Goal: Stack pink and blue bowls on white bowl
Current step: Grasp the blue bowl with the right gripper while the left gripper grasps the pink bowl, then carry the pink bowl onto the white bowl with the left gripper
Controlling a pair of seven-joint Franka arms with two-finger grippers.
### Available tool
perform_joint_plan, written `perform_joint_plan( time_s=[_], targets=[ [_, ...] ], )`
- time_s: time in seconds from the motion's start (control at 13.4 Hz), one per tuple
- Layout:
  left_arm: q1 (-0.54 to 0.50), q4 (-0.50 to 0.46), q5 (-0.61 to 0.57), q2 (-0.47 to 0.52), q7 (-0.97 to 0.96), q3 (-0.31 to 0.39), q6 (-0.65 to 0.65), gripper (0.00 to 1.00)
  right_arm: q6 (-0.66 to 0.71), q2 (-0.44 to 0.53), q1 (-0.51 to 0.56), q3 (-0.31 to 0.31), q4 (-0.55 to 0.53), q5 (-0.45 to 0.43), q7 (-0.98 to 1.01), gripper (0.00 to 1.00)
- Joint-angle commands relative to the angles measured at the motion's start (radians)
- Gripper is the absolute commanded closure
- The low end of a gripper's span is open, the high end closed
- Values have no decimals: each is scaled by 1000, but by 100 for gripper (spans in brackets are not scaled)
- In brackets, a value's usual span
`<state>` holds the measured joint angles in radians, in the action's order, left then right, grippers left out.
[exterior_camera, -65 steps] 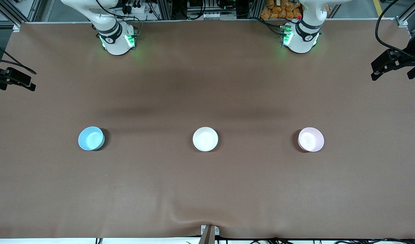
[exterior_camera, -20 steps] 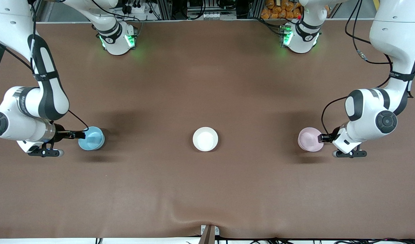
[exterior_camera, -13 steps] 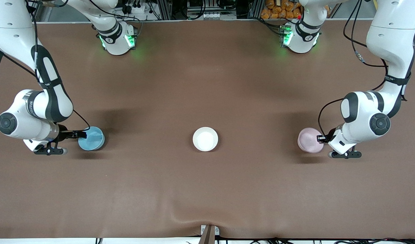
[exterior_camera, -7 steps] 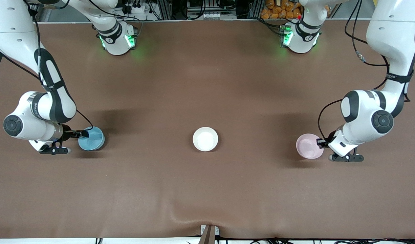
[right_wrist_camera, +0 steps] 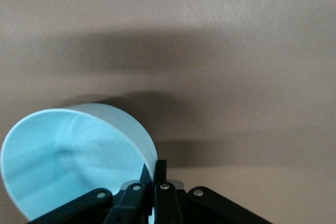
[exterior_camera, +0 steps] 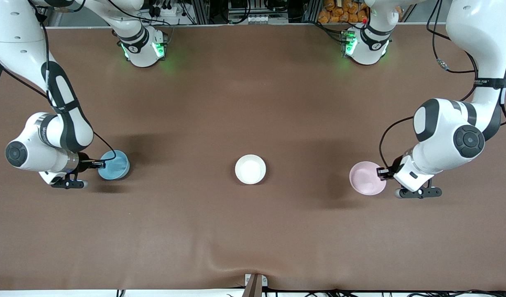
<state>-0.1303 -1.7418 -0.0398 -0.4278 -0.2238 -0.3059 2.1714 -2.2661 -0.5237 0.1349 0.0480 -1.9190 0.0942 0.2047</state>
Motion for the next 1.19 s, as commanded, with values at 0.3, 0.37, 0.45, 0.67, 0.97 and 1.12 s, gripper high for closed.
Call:
perform_joint_plan(
  time_s=[0.3, 0.37, 0.45, 0.67, 0.97, 1.12],
  targets=[
    [89, 134, 20, -25, -215, -48, -36, 100, 25, 154, 9, -14, 18, 21, 90, 100],
    [113, 160, 20, -35, -248, -48, -36, 100, 66, 159, 9, -22, 43, 45, 111, 100],
    [132, 181, 20, -48, -284, -48, -36, 100, 126, 162, 9, -25, 88, 77, 117, 100],
    [175, 209, 20, -65, -353, -48, -36, 100, 301, 154, -17, -25, 236, 102, 107, 100],
    [205, 249, 37, -86, -397, -48, -35, 100, 390, 152, -41, -25, 302, 168, 59, 100],
    [222, 277, 37, -101, -434, -48, -35, 100, 402, 152, -44, -26, 313, 173, 24, 100]
  ],
)
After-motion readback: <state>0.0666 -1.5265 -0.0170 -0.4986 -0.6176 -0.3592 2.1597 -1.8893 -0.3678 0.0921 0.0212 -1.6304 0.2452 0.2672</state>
